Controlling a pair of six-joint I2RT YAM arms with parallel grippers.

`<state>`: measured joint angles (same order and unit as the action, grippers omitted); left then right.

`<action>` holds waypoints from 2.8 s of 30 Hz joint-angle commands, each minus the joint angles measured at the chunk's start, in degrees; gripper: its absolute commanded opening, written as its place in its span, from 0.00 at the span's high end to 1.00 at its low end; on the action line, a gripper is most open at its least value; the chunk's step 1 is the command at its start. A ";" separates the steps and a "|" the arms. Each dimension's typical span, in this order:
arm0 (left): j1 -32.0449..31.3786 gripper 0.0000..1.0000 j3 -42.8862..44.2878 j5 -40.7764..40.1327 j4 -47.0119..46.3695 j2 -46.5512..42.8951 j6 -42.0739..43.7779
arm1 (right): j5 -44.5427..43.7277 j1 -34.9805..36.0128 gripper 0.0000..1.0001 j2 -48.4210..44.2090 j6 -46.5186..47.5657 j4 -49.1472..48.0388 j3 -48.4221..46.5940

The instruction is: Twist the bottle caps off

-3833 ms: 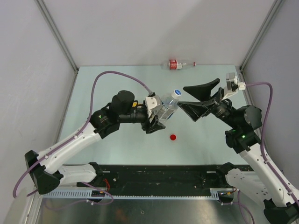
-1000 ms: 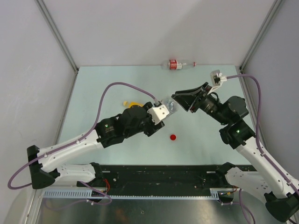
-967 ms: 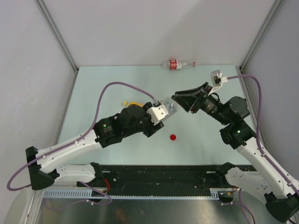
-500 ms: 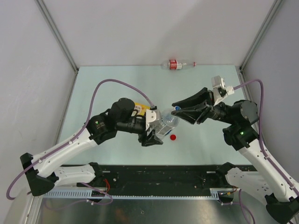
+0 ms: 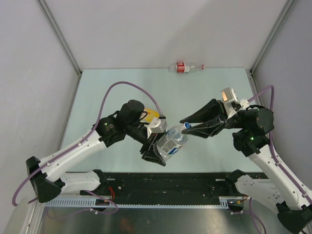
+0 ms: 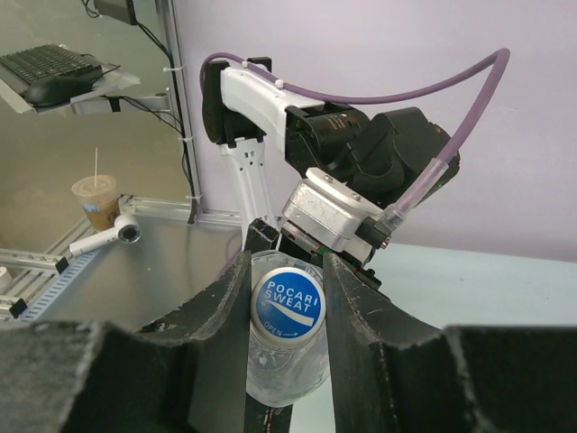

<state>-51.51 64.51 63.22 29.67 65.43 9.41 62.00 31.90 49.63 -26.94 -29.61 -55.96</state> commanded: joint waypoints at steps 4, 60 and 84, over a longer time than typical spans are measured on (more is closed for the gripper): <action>-0.12 1.00 4.50 6.09 -7.13 -1.33 1.70 | -3.02 -0.68 0.90 1.26 1.16 3.02 -0.02; -14.03 1.00 1.40 -104.90 -4.18 8.39 5.53 | -37.15 -8.90 0.25 6.16 -10.94 22.82 -0.01; -14.34 1.00 1.41 -105.14 -3.84 9.73 5.76 | -35.68 -7.73 0.45 9.96 -12.66 24.38 -0.02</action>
<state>-65.49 65.04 -40.34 27.20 75.77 14.13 25.89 23.75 59.16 -39.03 -4.47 -55.57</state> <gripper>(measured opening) 0.666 0.557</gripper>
